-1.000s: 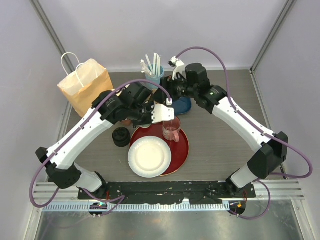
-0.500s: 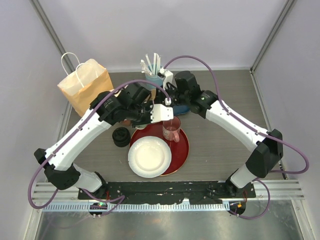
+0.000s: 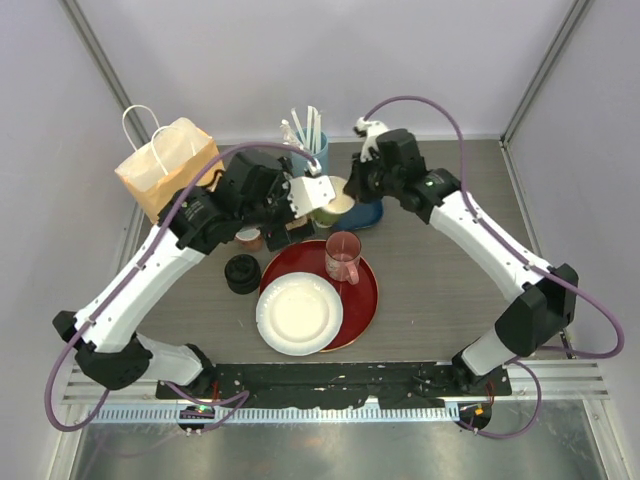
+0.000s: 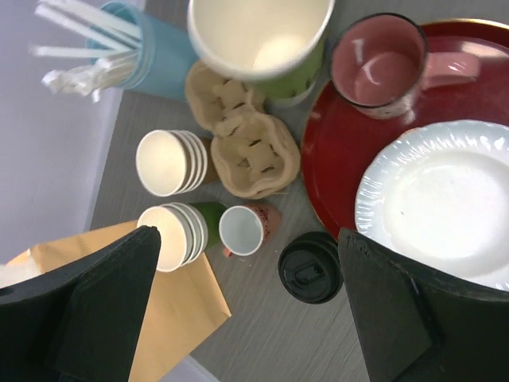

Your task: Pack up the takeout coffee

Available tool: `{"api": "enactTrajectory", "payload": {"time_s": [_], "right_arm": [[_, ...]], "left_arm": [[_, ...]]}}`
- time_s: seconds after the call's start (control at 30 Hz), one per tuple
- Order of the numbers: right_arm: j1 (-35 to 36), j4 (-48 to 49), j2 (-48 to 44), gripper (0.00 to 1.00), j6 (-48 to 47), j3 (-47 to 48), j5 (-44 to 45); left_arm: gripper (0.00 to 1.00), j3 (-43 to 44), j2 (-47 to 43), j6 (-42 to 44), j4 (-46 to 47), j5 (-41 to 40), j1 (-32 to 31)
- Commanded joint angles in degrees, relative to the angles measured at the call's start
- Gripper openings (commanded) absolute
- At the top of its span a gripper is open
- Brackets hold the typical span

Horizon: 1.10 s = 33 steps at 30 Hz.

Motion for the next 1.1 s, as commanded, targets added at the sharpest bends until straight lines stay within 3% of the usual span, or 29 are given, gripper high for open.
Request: {"api": "enactTrajectory", "payload": {"time_s": [0.0, 0.2, 0.4, 1.07], "right_arm": [[-9.15, -0.21, -7.55, 0.01, -1.68, -0.23, 7.04], [-21.45, -1.09, -8.88, 0.01, -1.95, -9.71, 12.23], [-24.02, 1.46, -8.18, 0.01, -1.25, -17.98, 12.41], [-26.49, 7.35, -4.13, 0.01, 0.69, -26.51, 12.93]], "left_arm": [[0.98, -0.51, -2.69, -7.52, 7.54, -1.51, 6.66], [1.00, -6.13, -3.22, -13.50, 13.52, 4.10, 17.91], [1.00, -10.36, -1.99, -15.09, 16.16, 7.54, 22.67], [1.00, -13.88, -1.37, -14.56, 17.48, 9.92, 25.49]]}}
